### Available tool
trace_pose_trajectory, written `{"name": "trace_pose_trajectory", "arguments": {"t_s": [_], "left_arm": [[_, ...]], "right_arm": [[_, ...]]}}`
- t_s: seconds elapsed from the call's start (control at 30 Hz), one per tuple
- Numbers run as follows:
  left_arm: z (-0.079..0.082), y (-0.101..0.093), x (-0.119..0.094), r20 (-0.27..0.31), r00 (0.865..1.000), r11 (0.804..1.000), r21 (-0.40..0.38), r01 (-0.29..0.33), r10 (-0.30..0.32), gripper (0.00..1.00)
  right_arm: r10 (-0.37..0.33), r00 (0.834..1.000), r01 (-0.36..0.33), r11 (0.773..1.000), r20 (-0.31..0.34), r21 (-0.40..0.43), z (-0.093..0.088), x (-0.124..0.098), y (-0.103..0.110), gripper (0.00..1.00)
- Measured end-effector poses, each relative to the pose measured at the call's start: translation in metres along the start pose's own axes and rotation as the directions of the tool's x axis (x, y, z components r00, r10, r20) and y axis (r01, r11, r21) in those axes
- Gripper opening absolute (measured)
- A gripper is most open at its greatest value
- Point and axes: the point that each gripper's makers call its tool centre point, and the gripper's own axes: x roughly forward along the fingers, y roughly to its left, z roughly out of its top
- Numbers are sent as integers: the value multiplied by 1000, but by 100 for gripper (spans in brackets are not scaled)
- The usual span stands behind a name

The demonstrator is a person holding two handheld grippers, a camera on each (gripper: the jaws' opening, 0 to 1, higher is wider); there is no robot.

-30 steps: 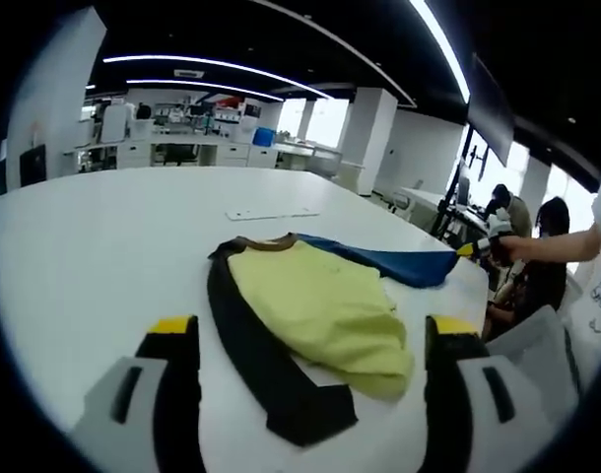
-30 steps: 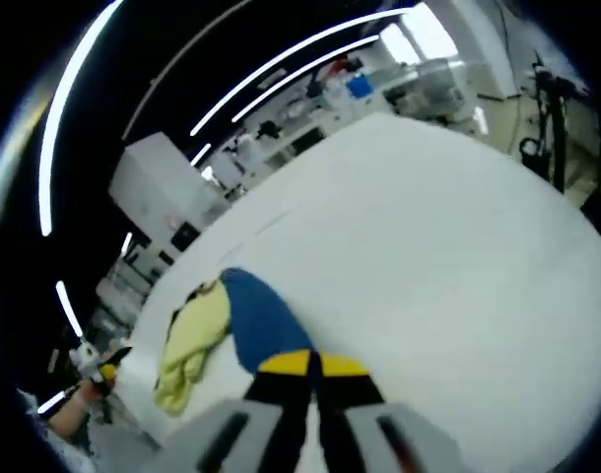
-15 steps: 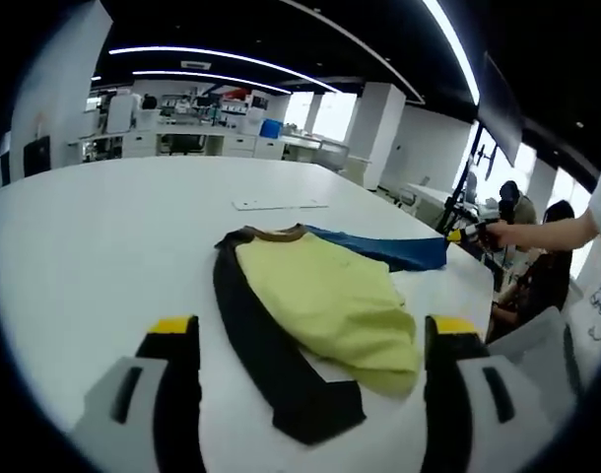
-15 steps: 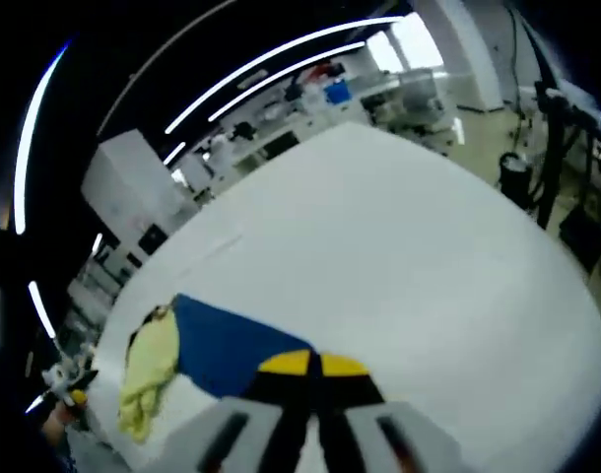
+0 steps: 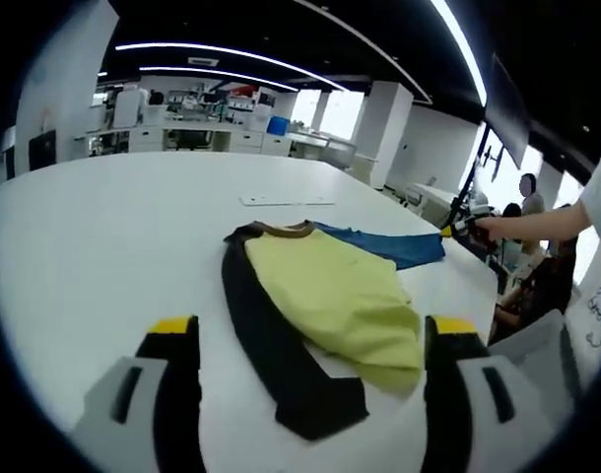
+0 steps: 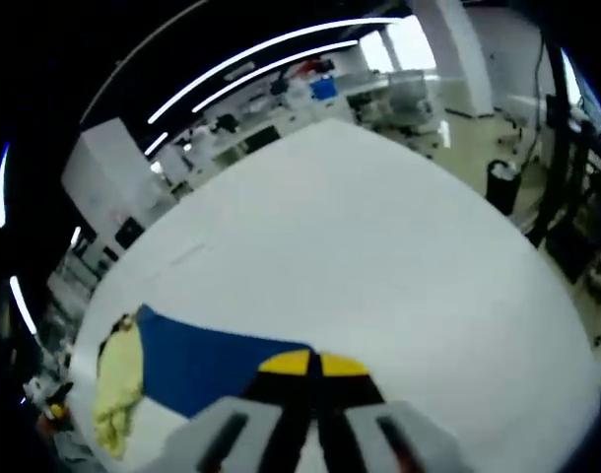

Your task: Fold the garment on the visible template until the final outline fits inside the template.

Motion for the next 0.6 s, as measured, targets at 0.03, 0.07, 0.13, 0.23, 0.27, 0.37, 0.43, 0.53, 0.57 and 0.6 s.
{"name": "trace_pose_trajectory", "arguments": {"t_s": [0.03,0.07,0.13,0.23,0.27,0.37,0.43,0.53,0.57,0.6], "left_arm": [[0,0,0,0,1000,1000,-2,-2,2,92],[-1,0,0,-1,1000,1000,-3,-4,4,92],[-2,1,-1,-1,1000,1000,-4,-8,8,92],[-3,0,-1,2,1000,1000,-13,-10,10,92],[-3,0,-1,2,1000,1000,-13,-11,11,92],[-5,3,-1,0,1000,1000,-15,-9,9,92],[-5,2,-1,3,1000,1000,-19,-7,7,92],[-5,0,0,6,1000,1000,-20,-5,5,92],[-5,0,0,7,1000,1000,-23,-4,4,92],[-5,-1,0,8,1000,1000,-25,-3,3,92]], "right_arm": [[-6,1000,6,1000,-11,-7,-2,1,-3,0],[-8,1000,7,1000,-13,-11,-2,2,-3,0],[-21,999,21,1000,-24,-1,-5,6,-10,0],[-10,1000,10,1000,-19,-7,-5,6,-9,0],[-8,1000,8,1000,-18,-7,-5,5,-9,0],[22,1000,-22,1000,-4,-12,0,2,-9,0],[42,999,-42,999,10,-22,0,-2,-6,0],[51,998,-51,998,22,-32,-3,-4,-6,17],[52,998,-52,998,19,-35,-7,-7,-5,23],[53,998,-52,997,15,-50,-10,-8,-5,28]]}}
